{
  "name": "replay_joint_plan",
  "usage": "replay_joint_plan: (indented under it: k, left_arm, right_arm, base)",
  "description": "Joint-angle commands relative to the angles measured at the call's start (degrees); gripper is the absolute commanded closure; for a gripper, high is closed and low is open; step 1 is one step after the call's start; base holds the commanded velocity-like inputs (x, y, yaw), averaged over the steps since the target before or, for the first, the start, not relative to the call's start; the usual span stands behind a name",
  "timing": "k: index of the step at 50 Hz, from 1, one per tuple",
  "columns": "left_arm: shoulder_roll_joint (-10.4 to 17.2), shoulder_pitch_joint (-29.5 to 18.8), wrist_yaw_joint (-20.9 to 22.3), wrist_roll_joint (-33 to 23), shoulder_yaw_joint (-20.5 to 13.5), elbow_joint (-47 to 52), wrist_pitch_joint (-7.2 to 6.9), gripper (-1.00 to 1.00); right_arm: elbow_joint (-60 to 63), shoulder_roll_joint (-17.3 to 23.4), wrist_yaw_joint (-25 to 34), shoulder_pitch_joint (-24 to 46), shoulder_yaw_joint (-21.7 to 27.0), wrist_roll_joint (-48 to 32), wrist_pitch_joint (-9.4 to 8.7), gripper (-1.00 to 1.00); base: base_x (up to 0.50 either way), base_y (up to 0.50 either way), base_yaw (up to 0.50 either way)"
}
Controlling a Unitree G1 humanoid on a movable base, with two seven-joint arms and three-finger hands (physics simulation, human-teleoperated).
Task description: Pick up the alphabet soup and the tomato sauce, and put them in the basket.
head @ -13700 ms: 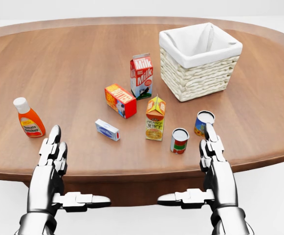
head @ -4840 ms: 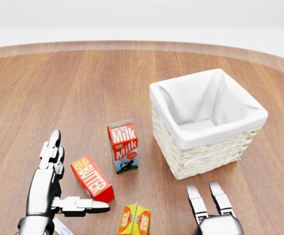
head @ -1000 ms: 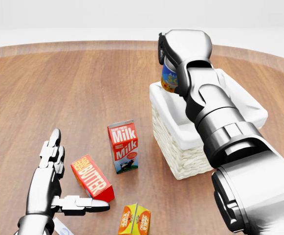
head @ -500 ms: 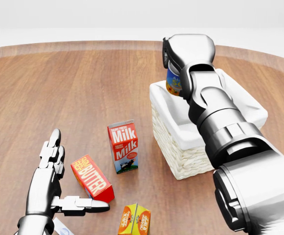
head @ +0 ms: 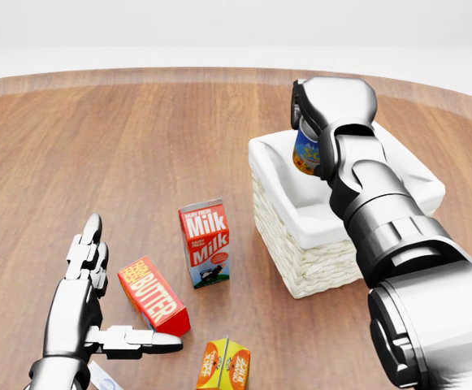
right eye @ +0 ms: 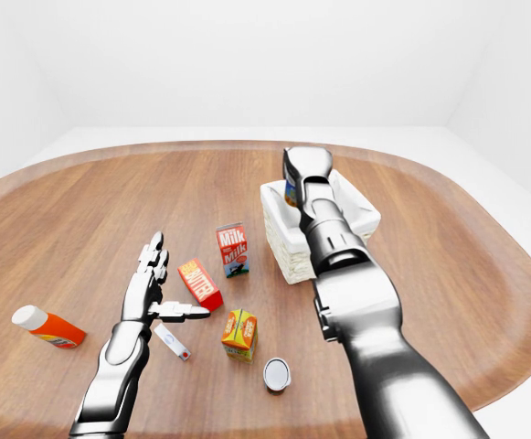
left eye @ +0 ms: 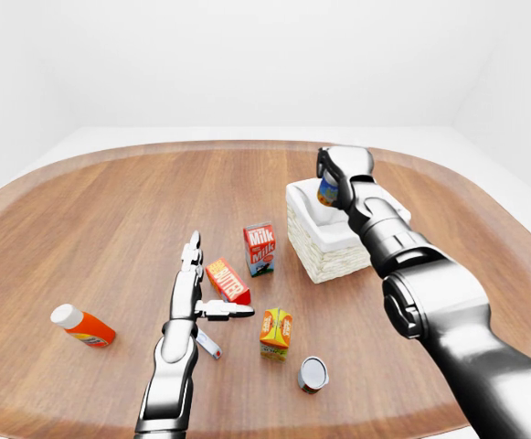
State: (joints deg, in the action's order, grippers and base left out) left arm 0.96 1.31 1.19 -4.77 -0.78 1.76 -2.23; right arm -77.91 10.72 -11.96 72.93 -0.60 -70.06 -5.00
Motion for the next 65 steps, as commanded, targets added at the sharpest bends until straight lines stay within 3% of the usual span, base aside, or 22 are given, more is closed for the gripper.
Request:
replay_joint_plan:
  k: [1, 24, 56, 57, 60, 61, 65]
  left_arm:
    - [-0.03, -0.26, 0.61, 1.07, -0.18, -0.38, 0.60, -1.00]
    - [0.01, -0.14, 0.65, 1.01, -0.11, -0.77, 1.22, -1.00]
    - [-0.04, -0.02, 0.70, 0.91, -0.06, -0.42, 0.93, -1.00]
    - [-0.05, 0.01, 0.70, 0.93, -0.06, -0.23, 0.77, -1.00]
    - [-0.03, 0.00, 0.69, 0.97, -0.10, -0.35, 0.88, -1.00]
    - [-0.04, 0.01, 0.70, 0.99, -0.10, -0.33, 0.87, -1.00]
    - [-0.01, -0.06, 0.69, 1.00, -0.12, -0.51, 0.97, -1.00]
  right_arm:
    - [-0.99, 0.80, -1.68, -0.87, 0.24, 0.80, 0.00, 1.00]
    - [-1.26, -0.08, -3.42, -4.50, 0.55, 1.79, 0.00, 1.00]
    - [-1.29, -0.09, -2.09, -4.33, 0.43, 1.62, 0.00, 1.00]
    - [-1.29, -0.10, -1.96, -4.34, 0.38, 1.56, 0.00, 0.79]
    - [-1.32, -0.20, -2.52, -4.82, 0.45, 1.57, 0.00, -0.84]
    - [-1.29, -0.07, -1.64, -4.37, 0.28, 1.38, 0.00, -1.00]
    - [-1.29, -0.04, -1.21, -4.14, 0.25, 1.28, 0.00, -1.00]
  base:
    - [0.00, 0.00, 0.00]
    - [0.00, 0.00, 0.00]
    - [0.00, 0.00, 0.00]
    - [0.00, 0.00, 0.00]
    - [0.00, 0.00, 0.00]
    - [0.00, 0.00, 0.00]
    - [0.00, 0.00, 0.00]
